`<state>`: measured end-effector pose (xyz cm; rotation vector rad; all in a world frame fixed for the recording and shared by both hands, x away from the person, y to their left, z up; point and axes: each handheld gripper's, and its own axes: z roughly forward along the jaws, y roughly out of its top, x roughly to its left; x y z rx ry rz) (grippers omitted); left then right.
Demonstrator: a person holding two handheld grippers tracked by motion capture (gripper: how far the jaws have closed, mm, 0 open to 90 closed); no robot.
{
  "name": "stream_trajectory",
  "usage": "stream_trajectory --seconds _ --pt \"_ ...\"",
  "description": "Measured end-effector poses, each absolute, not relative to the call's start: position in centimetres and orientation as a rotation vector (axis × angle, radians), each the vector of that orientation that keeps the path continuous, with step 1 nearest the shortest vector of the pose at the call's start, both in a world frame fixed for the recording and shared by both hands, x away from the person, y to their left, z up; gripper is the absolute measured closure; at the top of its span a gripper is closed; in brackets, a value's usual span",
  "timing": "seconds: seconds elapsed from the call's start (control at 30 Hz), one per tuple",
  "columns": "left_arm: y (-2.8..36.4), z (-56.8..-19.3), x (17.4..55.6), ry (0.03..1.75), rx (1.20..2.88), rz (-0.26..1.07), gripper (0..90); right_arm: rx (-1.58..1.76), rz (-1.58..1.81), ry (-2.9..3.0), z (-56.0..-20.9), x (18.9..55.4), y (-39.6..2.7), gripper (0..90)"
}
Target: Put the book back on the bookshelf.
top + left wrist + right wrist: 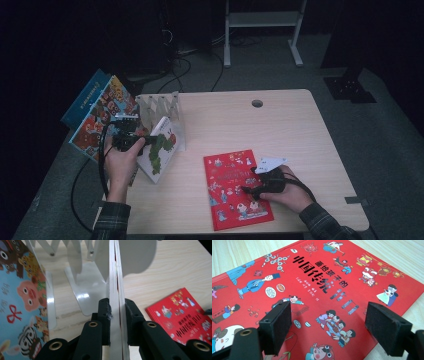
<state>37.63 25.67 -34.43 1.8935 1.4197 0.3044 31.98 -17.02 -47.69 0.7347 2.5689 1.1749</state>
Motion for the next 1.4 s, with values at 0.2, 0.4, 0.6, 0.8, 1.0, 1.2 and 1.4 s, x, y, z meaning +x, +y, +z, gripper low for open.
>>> stream_trajectory --seconds 0.2,0.4,0.6,0.8,1.0,1.2,1.4 --pt "25.3 -34.7 39.2 1.435 1.866 0.328 76.9 0.74 1.175 2.57 -47.7 32.0 -17.0 20.2" --pt "24.7 -34.8 40.9 1.448 1.847 0.35 76.9 0.74 1.177 2.569 -47.7 32.0 -17.0 20.2" --pt "23.6 -35.3 43.3 1.477 1.839 0.396 76.8 0.737 1.177 2.568 -47.7 32.0 -17.0 20.2" --pt "22.6 -35.9 44.9 1.503 1.836 0.41 76.8 0.736 1.179 2.567 -47.7 32.0 -17.1 20.2" --pt "22.3 -36.4 45.6 1.516 1.835 0.422 76.8 0.735 1.181 2.565 -47.7 31.9 -17.1 20.2" --pt "22.4 -37.0 45.7 1.52 1.818 0.423 76.7 0.735 1.182 2.564 -47.7 31.9 -17.1 20.3" --pt "22.8 -37.3 45.4 1.492 1.812 0.386 68.0 0.739 1.181 2.564 -47.7 31.9 -17.1 20.3"
